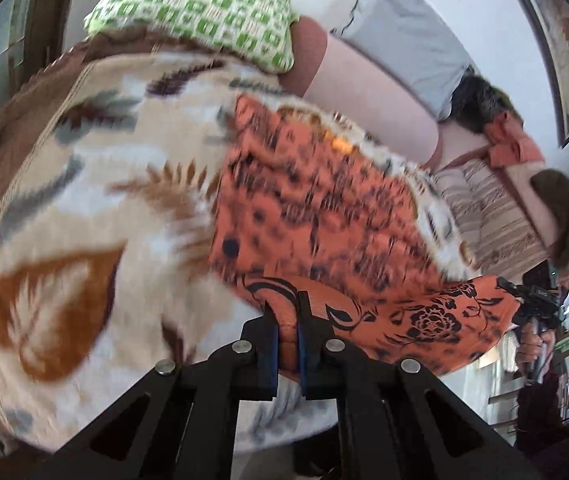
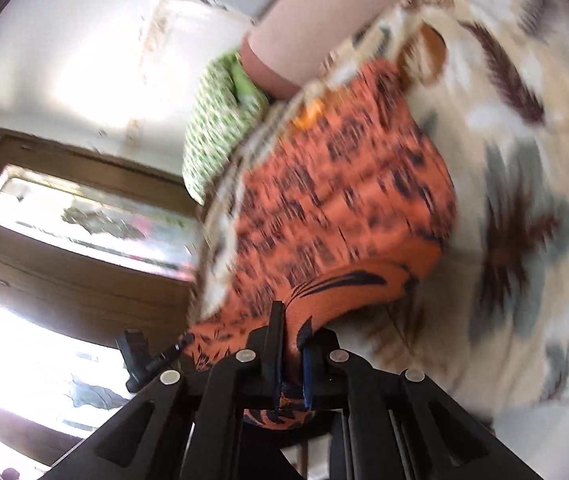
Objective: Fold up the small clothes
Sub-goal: 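Grasp the shirt hem with both tools and lift it toward the collar, then carry the hem over the shirt body with both tools and lay it down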
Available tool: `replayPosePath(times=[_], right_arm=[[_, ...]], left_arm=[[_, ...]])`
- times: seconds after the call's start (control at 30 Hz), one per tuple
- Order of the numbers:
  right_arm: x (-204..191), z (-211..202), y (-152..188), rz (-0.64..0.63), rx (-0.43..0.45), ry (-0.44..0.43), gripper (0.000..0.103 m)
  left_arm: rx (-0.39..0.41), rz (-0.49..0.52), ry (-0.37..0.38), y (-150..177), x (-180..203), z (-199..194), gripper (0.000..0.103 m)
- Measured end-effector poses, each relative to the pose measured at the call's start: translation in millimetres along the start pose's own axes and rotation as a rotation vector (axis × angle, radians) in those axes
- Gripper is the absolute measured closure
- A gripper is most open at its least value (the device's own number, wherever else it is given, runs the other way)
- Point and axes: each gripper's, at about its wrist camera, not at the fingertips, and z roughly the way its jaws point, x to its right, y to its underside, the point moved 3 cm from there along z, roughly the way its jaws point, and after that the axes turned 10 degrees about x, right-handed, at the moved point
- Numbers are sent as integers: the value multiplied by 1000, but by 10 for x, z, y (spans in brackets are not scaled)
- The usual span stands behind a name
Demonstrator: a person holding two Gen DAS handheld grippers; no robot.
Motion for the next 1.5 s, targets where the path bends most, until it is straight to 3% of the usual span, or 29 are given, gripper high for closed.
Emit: replayPosePath(times=[0.13,0.3,0.4,0.5,0.6,0.63,0.67,0.73,0.8,0.87,0.9,1.07,1.1,1.13,1.17,1.3,1.37,1.5], right_arm=[[-24,250,-583,10,60,6,96],[209,898,-1425,73,146,39,96],[475,1334,-1886,138,178,55,96],[752,1831,-2204,208,209,66,92],[1161,2211,-2353,340,189,146,79],[1270,2265,-2364,376,192,142,63],[1337,2269,-2370,407,206,106,48],[1322,2129,-2398,399,267,58,41],[1161,1849,-2448,297,368,60,36],[951,1636,-2449,204,415,72,36],[815,1578,-2432,154,404,84,36],[72,1946,-1877,-156,141,151,40],[-27,2130,-1691,-211,68,163,43],[-90,2311,-1518,-255,0,180,55],[-149,2524,-1340,-301,-68,206,65],[-318,3263,-850,-446,-231,284,65],[-382,3617,-934,-529,-204,356,65],[-470,4200,-1524,-548,-52,434,65]], left_arm=[[32,-16,30,-632,43,303,96],[41,-30,9,-1518,4,1103,96],[44,-35,-49,-1942,-81,1754,96],[30,-62,-116,-2137,-264,2354,96],[-31,-69,-212,-2049,-445,2770,95],[-34,-70,-238,-1997,-487,2840,95],[-16,-72,-243,-1962,-495,2837,92],[63,-51,-253,-1934,-442,2680,82],[212,-17,-320,-1975,-376,2377,42],[403,-5,-377,-1977,-265,1953,23],[447,2,-384,-1960,-199,1801,23],[356,112,-398,-1500,279,1568,23],[320,139,-407,-1349,359,1644,23],[295,155,-433,-1209,390,1696,23],[262,162,-476,-1058,389,1782,23],[141,98,-493,-706,137,2081,23],[91,86,-569,-673,-1,2195,23],[115,-10,-528,-772,-177,2121,23]])
